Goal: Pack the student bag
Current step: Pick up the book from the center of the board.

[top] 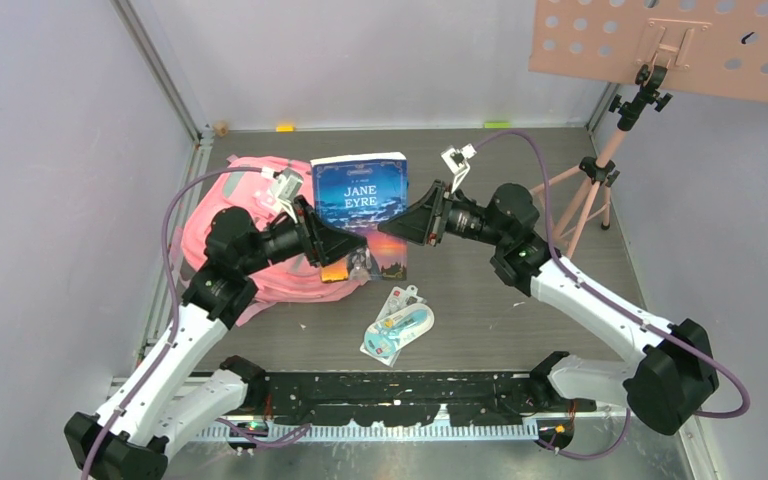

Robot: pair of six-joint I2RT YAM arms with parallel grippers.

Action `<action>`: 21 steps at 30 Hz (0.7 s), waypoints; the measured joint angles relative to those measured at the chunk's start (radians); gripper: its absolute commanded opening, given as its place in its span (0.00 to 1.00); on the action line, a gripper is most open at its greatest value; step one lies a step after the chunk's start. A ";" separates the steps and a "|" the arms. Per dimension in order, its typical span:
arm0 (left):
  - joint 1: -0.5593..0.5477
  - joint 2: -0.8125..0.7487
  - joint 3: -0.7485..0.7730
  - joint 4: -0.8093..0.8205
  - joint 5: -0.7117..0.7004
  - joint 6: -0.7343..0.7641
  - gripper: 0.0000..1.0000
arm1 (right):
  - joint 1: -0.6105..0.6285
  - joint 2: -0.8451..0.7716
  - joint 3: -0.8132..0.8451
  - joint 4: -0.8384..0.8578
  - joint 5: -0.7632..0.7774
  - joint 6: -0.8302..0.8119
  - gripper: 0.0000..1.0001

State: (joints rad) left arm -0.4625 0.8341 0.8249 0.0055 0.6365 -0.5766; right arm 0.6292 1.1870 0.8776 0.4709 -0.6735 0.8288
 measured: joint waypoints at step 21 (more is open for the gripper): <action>-0.002 -0.090 0.002 -0.048 0.060 0.035 0.00 | -0.053 0.010 -0.055 0.131 0.018 0.076 0.99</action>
State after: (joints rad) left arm -0.4648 0.7437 0.8268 -0.0422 0.6964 -0.5415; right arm 0.5758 1.1969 0.8227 0.6022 -0.6556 0.9051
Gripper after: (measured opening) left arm 0.310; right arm 0.985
